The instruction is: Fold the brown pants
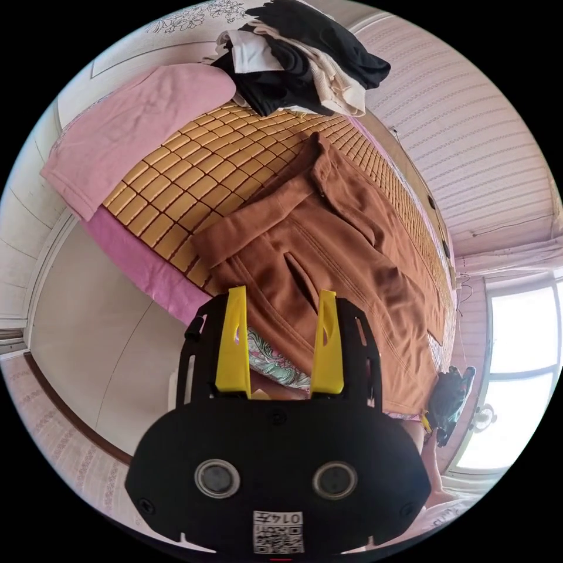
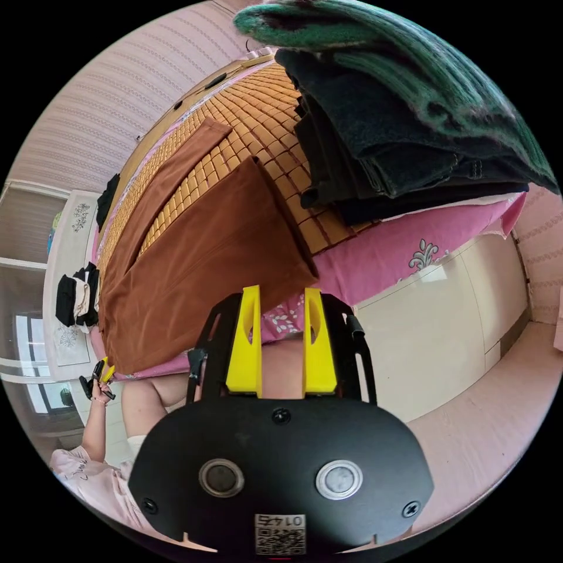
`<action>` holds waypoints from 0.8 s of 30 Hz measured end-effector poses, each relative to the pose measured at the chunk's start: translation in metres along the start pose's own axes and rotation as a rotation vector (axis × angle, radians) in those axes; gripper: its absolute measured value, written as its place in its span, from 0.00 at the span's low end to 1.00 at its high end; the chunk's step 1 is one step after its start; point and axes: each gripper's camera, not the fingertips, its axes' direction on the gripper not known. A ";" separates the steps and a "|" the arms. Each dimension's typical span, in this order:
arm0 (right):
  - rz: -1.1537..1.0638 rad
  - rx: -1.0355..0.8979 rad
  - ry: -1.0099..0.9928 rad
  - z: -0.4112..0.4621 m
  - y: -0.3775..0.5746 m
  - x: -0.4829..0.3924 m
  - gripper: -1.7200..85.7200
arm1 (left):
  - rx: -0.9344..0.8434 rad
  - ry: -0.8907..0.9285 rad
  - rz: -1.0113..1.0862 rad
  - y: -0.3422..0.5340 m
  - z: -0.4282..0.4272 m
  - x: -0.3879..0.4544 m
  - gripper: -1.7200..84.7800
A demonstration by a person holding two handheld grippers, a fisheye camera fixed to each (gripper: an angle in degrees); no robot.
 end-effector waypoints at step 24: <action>-0.393 0.259 0.115 -0.198 -0.175 -0.214 0.04 | 0.333 0.303 0.245 -0.125 -0.058 0.135 0.02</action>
